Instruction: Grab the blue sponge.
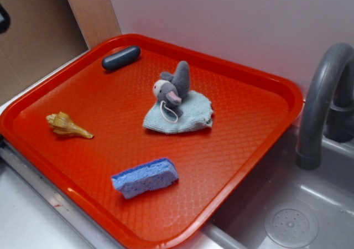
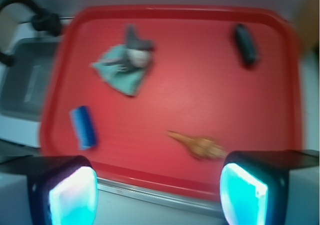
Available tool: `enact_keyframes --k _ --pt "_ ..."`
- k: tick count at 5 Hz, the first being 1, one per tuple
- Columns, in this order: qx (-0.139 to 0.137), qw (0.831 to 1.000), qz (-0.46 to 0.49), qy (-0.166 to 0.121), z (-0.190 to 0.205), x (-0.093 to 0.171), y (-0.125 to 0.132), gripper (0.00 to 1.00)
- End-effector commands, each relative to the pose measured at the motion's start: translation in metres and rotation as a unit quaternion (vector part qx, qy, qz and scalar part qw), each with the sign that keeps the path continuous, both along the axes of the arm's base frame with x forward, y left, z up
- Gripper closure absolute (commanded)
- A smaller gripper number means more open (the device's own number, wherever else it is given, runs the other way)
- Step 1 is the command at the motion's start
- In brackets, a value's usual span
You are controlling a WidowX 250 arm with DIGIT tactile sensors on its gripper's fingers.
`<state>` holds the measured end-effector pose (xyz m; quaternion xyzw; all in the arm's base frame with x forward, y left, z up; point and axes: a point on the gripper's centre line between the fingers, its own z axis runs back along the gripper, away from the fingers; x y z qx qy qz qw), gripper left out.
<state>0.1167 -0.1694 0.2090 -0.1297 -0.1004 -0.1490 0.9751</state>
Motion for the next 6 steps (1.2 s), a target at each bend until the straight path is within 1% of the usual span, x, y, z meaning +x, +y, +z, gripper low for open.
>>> enact_keyframes --k 1,2,3,4,5,6 --pt "-0.025 0.993 -0.111 0.013 -0.023 -0.017 -0.099 0.0" --pt "0.033 0.992 -0.116 0.024 -0.05 -0.015 -0.136 0.0" --pt "0.053 0.991 -0.12 0.027 -0.078 -0.015 -0.15 0.0" --pt "0.081 0.991 -0.104 0.034 -0.094 -0.007 -0.15 0.0" --pt "0.091 0.992 -0.074 0.045 -0.117 0.003 -0.144 0.0" --pt "0.081 0.99 -0.097 0.07 -0.148 0.01 -0.144 0.0"
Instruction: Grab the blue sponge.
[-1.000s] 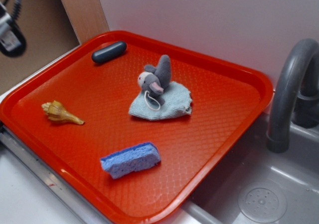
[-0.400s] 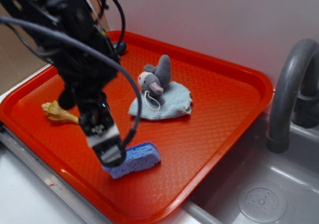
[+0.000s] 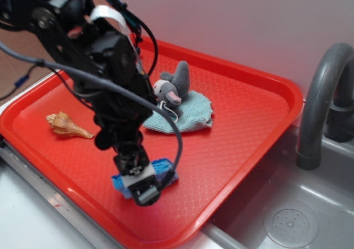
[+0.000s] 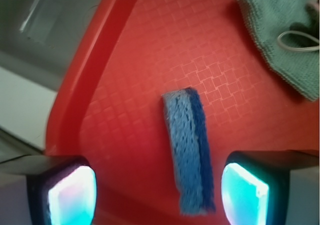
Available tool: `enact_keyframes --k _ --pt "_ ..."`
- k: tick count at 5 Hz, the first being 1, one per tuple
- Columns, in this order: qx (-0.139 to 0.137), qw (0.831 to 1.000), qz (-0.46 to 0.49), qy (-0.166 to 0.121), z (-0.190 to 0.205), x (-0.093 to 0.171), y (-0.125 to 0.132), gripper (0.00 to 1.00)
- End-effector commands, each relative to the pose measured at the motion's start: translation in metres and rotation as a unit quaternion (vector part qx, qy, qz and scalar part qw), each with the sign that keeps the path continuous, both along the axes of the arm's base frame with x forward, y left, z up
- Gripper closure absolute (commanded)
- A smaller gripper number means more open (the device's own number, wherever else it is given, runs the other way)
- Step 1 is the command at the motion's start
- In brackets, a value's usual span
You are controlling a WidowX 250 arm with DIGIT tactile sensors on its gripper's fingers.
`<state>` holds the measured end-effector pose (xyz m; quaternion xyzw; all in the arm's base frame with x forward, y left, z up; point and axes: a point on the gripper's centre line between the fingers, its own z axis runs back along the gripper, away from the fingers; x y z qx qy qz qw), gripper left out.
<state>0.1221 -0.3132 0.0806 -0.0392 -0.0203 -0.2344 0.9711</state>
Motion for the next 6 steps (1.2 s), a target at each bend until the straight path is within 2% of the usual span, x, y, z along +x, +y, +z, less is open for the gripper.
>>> enact_keyframes --k 1,2,3,5,6 --pt "-0.008 0.999 -0.013 0.032 -0.036 0.004 -0.004 0.0" --pt "0.005 0.998 -0.039 0.056 -0.055 -0.005 -0.011 0.0" --pt "0.008 0.997 -0.064 0.049 -0.051 -0.011 -0.016 1.0" --pt "-0.004 0.998 -0.047 0.027 -0.026 -0.004 -0.007 1.0" --pt "-0.084 0.995 0.05 0.023 0.023 0.031 0.036 1.0"
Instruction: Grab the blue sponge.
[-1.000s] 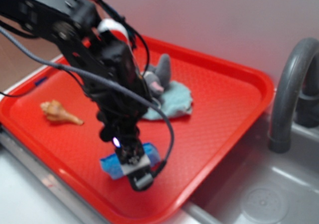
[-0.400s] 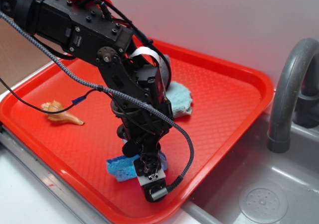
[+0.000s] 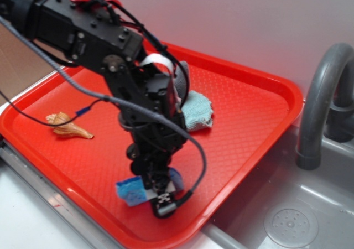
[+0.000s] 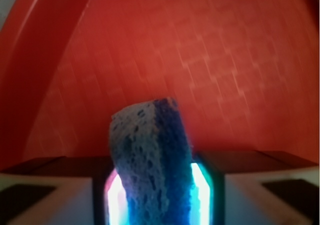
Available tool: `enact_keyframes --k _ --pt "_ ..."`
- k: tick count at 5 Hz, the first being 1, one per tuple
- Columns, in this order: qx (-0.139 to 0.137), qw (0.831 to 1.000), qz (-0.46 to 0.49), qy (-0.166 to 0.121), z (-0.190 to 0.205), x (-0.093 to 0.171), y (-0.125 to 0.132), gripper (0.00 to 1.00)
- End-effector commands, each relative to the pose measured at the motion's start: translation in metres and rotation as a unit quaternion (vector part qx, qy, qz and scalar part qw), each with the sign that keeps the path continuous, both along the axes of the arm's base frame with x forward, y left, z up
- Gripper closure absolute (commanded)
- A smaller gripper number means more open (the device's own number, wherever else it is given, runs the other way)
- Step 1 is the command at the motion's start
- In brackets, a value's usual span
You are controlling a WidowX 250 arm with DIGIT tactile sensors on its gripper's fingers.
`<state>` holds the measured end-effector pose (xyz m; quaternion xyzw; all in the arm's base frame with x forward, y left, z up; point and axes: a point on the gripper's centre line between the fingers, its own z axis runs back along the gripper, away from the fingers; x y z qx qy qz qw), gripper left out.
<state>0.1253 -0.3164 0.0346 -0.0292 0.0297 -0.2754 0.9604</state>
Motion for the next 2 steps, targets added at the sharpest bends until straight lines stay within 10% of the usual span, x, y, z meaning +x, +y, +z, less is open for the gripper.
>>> enact_keyframes --k 1,2 --pt "-0.126 0.982 0.138 -0.032 0.114 0.052 0.087 1.0" --pt "-0.129 0.976 0.168 -0.058 0.138 0.057 0.114 1.0"
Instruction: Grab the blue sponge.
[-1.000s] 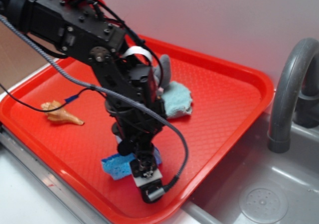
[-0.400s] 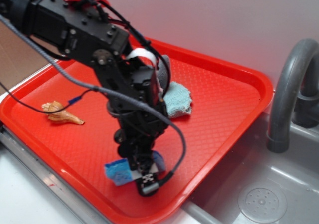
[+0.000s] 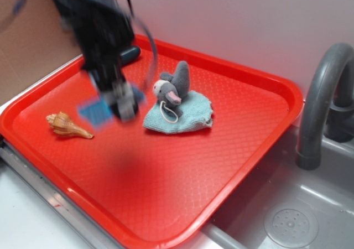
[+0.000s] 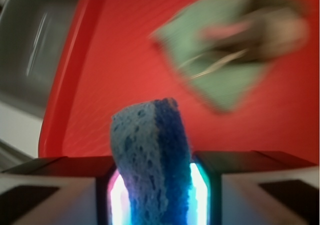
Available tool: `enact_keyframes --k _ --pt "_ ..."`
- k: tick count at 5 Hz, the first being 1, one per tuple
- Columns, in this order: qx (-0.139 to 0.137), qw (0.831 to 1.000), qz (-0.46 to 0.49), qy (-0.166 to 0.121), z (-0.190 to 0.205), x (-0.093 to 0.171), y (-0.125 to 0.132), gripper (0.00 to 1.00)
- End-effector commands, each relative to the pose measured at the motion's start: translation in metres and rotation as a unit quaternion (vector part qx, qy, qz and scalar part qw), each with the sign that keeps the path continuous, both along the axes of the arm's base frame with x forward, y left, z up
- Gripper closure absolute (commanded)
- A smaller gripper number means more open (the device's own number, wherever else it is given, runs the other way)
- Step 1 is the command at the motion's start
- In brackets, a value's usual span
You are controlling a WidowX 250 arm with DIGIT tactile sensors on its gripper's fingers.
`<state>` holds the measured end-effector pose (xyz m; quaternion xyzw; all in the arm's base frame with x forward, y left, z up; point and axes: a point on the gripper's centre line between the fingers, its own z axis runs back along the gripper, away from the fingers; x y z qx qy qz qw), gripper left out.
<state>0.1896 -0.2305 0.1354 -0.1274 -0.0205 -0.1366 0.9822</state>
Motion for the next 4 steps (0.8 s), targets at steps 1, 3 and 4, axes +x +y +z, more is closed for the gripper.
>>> enact_keyframes --k 1,3,4 --pt "0.0 0.995 0.05 -0.087 0.072 -0.008 0.055 1.0" --pt "0.002 0.981 0.119 -0.152 0.104 -0.015 0.082 1.0" --pt "0.023 0.986 0.104 -0.129 0.096 -0.012 0.081 1.0"
